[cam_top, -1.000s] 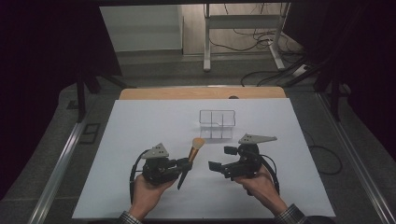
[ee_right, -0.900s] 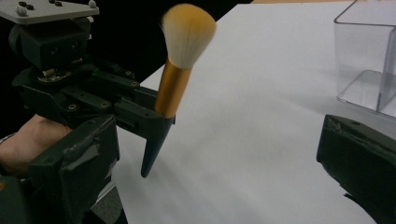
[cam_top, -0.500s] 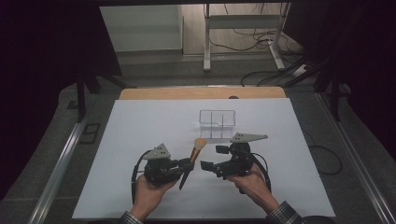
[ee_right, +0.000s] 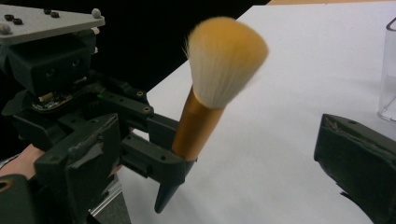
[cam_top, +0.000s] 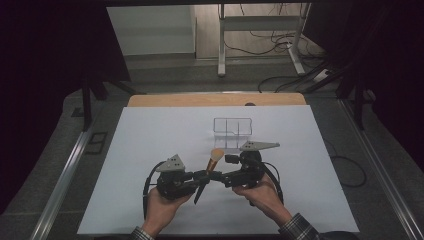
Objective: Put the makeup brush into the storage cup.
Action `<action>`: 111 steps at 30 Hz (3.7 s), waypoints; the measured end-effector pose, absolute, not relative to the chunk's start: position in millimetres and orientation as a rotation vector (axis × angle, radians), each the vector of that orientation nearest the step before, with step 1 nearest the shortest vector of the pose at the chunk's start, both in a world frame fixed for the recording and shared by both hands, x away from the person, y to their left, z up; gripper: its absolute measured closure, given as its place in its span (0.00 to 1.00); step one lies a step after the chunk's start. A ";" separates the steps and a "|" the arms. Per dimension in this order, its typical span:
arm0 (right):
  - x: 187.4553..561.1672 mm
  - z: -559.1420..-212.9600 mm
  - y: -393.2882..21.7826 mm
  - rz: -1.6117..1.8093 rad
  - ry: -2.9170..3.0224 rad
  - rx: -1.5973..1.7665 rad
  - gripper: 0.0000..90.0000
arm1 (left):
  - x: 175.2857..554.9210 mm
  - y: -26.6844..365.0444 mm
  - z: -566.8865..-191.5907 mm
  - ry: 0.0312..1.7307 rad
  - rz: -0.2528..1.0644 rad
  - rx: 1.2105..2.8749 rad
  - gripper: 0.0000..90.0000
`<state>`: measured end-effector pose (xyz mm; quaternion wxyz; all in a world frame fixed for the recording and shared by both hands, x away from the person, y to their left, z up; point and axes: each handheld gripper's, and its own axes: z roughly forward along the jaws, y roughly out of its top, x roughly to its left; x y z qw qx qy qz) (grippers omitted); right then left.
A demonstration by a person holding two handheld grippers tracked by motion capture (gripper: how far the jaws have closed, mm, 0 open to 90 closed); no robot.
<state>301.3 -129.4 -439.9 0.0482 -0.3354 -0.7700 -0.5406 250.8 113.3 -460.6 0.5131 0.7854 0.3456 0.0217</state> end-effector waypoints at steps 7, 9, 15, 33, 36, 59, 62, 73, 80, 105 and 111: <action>302.7 -439.6 -128.4 -1.657 -2.325 -1.027 0.21 | 250.0 111.8 -460.3 0.825 0.051 1.890 0.82; 302.7 -439.5 -127.9 -1.654 -2.323 -1.027 0.29 | 249.9 111.8 -460.3 0.824 0.051 1.891 0.82; 304.2 -440.4 -126.8 -1.635 -2.296 -1.020 0.51 | 249.6 110.8 -460.4 0.816 0.051 1.900 0.82; 299.2 -443.5 -122.1 -1.631 -2.285 -1.023 0.82 | 254.6 106.7 -461.0 0.897 0.108 1.958 0.11; 299.6 -443.9 -122.5 -1.631 -2.294 -1.021 0.82 | 256.5 105.5 -464.2 0.918 0.077 2.005 0.02; 301.1 -435.5 -132.9 -1.670 -2.335 -0.999 0.82 | 248.4 116.8 -469.9 0.914 0.145 2.111 0.00; 301.0 -433.4 -134.2 -1.676 -2.361 -0.993 0.82 | 247.0 119.5 -470.6 0.912 0.163 2.125 0.00; 302.4 -425.3 -142.8 -1.703 -2.427 -1.007 0.82 | 244.5 128.5 -472.3 0.918 0.177 2.155 0.00; 304.7 -421.2 -149.6 -1.715 -2.446 -1.015 0.82 | 242.3 134.8 -472.8 0.924 0.208 2.178 0.00; 315.1 -412.9 -172.0 -1.724 -2.495 -1.078 0.82 | 236.9 157.2 -471.5 0.973 0.272 2.158 0.00; 318.3 -409.8 -178.7 -1.736 -2.499 -1.098 0.82 | 235.8 160.9 -470.5 0.983 0.286 2.155 0.00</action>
